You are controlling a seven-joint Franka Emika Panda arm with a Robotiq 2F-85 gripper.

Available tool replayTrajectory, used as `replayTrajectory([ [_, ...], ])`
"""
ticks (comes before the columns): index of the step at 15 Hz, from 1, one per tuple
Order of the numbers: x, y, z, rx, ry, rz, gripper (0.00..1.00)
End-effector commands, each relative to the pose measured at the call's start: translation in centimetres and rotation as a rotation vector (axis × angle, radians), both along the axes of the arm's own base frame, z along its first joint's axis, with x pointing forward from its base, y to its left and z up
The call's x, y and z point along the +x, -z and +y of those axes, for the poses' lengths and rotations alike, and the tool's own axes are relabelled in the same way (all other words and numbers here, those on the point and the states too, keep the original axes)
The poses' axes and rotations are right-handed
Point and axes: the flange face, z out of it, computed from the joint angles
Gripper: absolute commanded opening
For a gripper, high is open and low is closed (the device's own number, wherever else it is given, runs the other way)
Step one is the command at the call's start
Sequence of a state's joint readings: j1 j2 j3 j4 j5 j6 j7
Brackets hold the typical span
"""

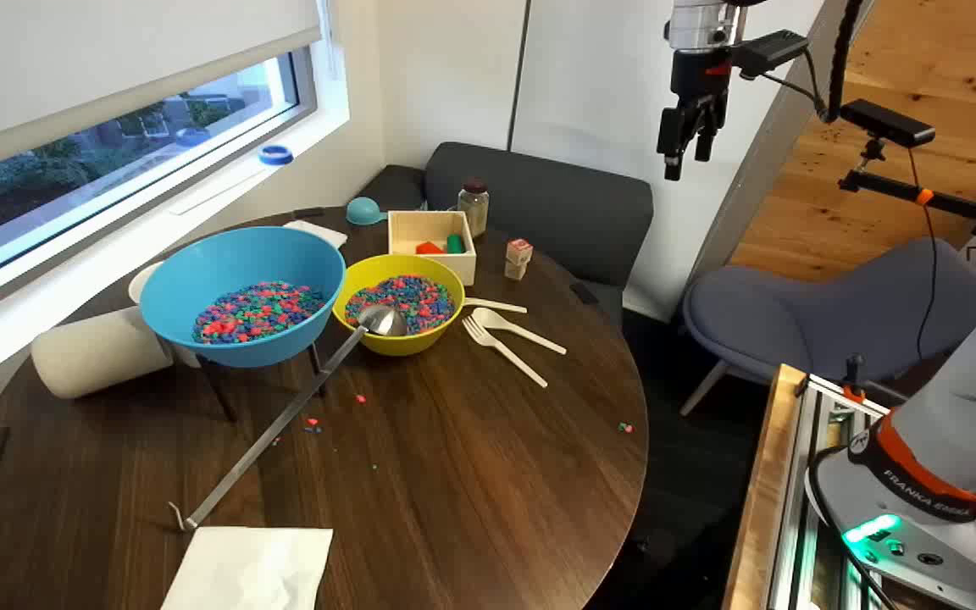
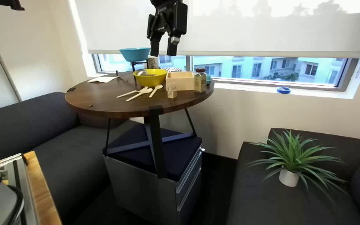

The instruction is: Put the sugar bowl on the paper towel

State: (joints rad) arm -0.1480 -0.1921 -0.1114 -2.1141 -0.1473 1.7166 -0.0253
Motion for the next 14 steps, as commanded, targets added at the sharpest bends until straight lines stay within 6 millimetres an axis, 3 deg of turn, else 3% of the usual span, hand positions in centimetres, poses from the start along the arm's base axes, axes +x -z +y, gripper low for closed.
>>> replayTrajectory([
  [1,0.0,0.0,0.0,0.000,0.000,0.001,1.00],
  [9,0.0,0.0,0.0,0.000,0.000,0.001,1.00],
  [14,5.0,3.4,4.3,0.069,-0.055,-0.041,1.00],
])
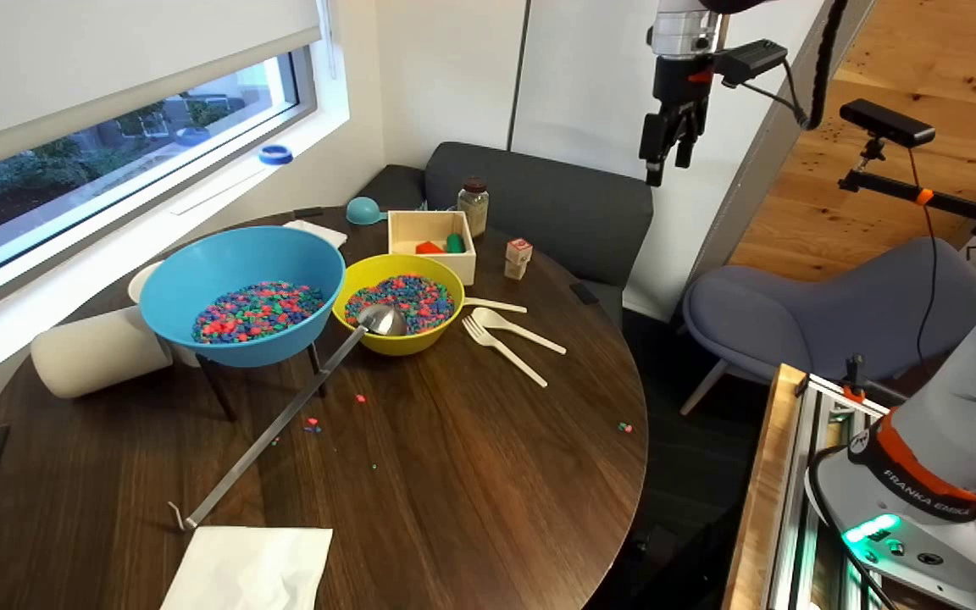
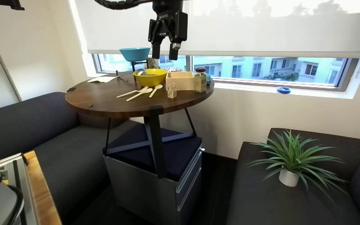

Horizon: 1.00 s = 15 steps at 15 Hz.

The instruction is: Put the sugar bowl on the paper towel

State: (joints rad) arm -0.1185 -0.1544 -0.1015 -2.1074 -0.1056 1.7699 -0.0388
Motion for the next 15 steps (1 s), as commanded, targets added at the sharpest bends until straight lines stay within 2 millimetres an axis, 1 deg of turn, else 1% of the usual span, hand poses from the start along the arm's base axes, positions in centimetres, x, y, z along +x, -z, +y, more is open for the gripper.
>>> replayTrajectory([
  [1,4.3,2.9,3.2,0.041,-0.020,-0.033,1.00],
  [4,8.1,4.7,4.8,0.008,-0.053,-0.115,1.00],
  [8,12.6,5.8,5.8,-0.008,-0.069,-0.214,1.00],
  [11,15.0,6.4,6.3,0.001,-0.076,-0.244,1.00],
  [15,17.3,7.1,7.5,0.009,-0.085,-0.266,1.00],
])
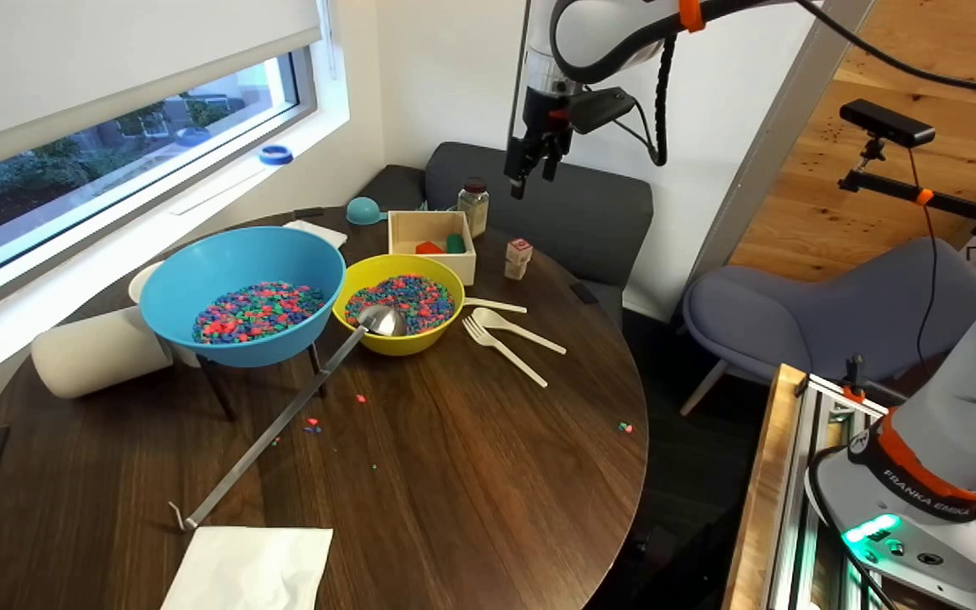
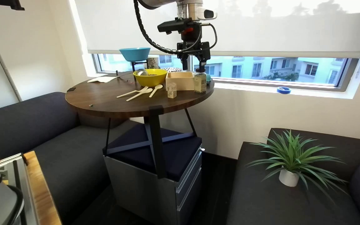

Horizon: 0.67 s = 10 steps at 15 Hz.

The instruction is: Put the sugar bowl on the paper towel

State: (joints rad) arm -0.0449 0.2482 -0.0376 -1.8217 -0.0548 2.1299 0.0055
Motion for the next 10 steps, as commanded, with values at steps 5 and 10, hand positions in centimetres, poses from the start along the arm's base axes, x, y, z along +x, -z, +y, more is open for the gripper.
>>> replayTrajectory([
  [5,4.5,1.6,2.3,0.040,0.027,-0.027,1.00],
  [10,6.5,2.0,2.2,0.058,0.054,-0.024,1.00],
])
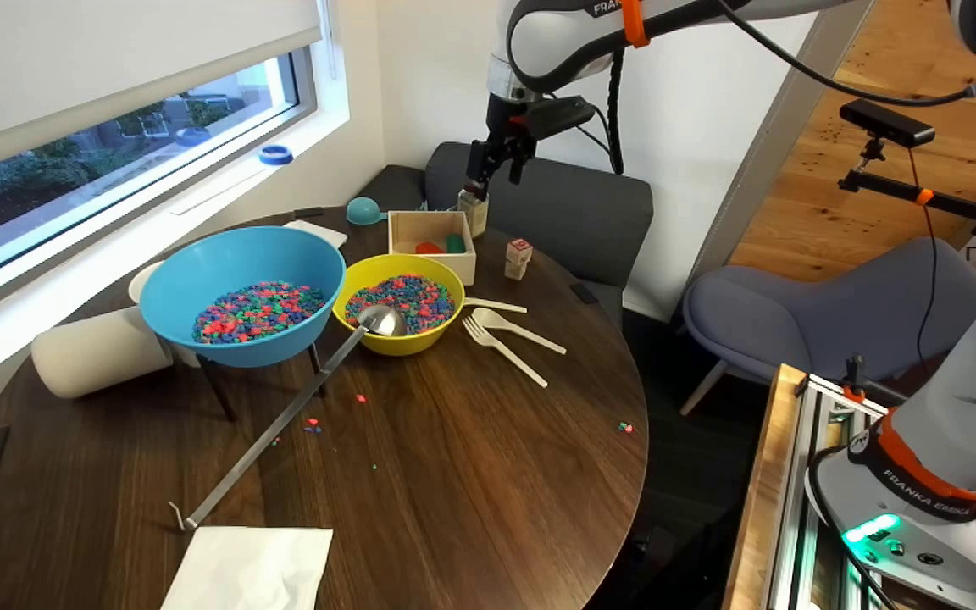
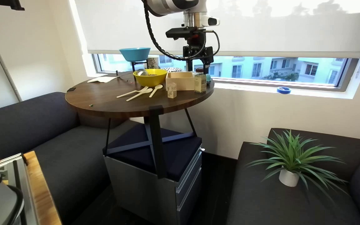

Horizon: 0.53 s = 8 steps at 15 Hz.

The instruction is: Put the sugar bowl on the paper towel

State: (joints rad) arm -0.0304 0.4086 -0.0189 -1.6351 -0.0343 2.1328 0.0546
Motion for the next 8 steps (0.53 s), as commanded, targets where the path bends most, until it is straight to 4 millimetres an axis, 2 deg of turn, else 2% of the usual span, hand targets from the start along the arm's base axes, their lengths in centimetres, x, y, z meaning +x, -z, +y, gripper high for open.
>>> replayTrajectory([
  [1,1.7,0.6,0.2,0.043,0.030,0.004,1.00],
  [8,3.1,2.1,0.4,0.045,0.038,0.002,1.00],
])
